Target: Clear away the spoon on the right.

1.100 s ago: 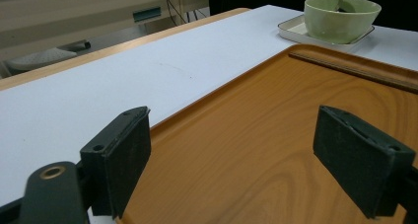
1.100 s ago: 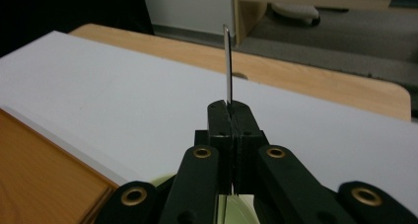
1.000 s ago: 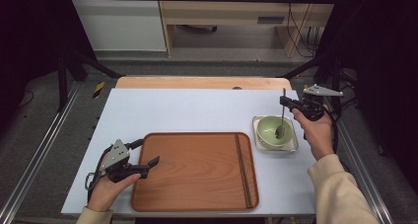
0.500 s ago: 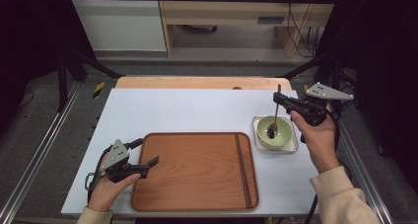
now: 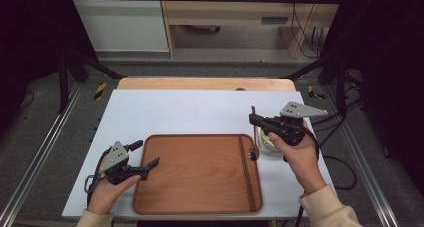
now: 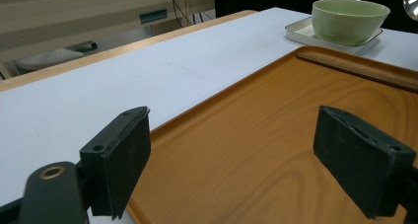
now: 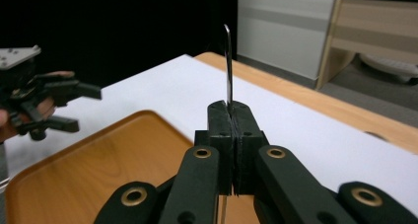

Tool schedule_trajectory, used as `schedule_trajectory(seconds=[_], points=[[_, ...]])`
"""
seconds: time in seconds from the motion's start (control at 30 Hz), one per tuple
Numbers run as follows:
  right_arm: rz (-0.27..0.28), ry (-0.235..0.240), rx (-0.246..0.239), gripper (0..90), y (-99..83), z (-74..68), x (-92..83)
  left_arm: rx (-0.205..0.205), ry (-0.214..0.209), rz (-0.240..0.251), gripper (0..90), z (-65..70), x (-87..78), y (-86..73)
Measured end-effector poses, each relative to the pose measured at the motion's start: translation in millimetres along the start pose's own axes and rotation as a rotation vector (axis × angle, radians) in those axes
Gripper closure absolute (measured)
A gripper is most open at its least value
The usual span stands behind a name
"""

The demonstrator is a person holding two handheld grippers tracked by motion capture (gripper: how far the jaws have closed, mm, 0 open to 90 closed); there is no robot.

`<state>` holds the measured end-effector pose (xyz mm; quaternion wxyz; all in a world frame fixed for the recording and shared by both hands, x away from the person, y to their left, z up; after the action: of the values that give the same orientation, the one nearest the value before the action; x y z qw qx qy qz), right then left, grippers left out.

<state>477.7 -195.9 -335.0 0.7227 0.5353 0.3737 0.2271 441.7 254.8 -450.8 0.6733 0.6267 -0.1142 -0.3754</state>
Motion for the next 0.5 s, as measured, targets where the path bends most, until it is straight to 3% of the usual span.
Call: schedule_trajectory(seconds=[0.2,0.5], points=[[-0.025,0.059,0.004,89.7,-8.1,-19.5,15.5,-0.002,0.002,0.000,13.9,-2.5,-1.2,-1.6],[-0.060,0.130,0.041,89.6,-24.6,-37.6,32.8,-0.014,0.001,0.028,13.5,-4.6,-4.9,-0.1]])
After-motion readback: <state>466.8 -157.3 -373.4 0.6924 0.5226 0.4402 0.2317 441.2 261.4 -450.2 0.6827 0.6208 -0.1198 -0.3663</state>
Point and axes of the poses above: each handheld gripper's, and its own axes: x roughly forward along the jaws, y roughly out of its top, z roughly to its right, the point moved 1 cm from there along x, roughly forward along the jaws, and after that the axes turned 14 degrees about -x, right-handed, at the moved point
